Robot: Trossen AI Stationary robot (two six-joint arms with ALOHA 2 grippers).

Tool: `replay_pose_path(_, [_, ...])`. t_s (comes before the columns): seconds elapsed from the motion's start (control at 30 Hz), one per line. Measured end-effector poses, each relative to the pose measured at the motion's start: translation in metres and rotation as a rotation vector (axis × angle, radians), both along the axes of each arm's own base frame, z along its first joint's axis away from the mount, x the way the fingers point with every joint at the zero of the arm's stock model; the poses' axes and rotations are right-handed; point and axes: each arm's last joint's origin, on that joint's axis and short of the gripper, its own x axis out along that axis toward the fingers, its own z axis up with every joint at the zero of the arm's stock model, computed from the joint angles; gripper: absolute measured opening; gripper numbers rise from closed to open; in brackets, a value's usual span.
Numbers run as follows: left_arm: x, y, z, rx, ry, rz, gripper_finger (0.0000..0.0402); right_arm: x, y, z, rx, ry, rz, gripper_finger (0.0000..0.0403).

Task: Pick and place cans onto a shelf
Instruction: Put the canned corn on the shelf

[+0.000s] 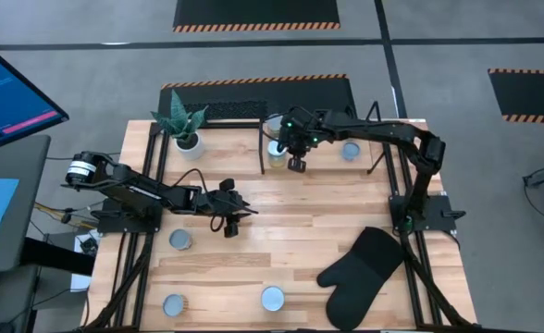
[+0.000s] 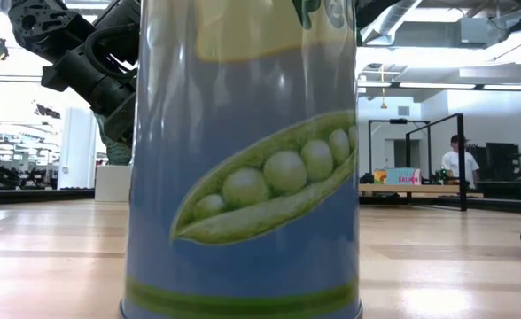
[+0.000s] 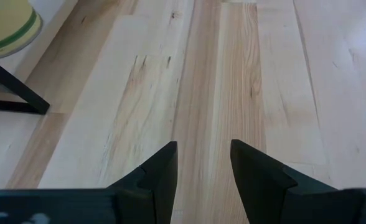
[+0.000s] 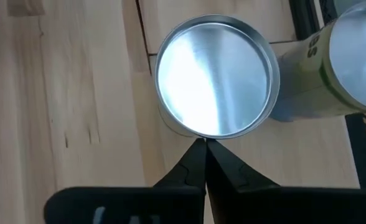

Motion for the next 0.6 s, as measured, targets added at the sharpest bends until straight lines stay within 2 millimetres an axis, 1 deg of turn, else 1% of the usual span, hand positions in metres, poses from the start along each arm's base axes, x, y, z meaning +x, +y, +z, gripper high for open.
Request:
replay_pose_path(0.23, [0.0,0.0,0.0,0.0,0.0,0.0,0.014,0.0032,-0.002,0.0023,-0.02,-0.041,0.002,0.0028])
replay_pose_path(0.37, [0.0,0.0001,0.0,-0.006,-0.001,0.005,0.014,0.0017,-0.0021,0.0014,-0.03,-0.019,-0.009,0.0025])
replay_pose_path(0.5, [0.0,0.0001,0.0,-0.006,-0.001,0.005,0.014,-0.0021,0.0,-0.0012,0.006,0.022,-0.015,0.0023])
replay_pose_path(0.6, [0.0,0.0001,0.0,-0.006,-0.001,0.004,0.014,-0.0016,0.006,-0.0023,0.058,0.026,0.021,0.0024])
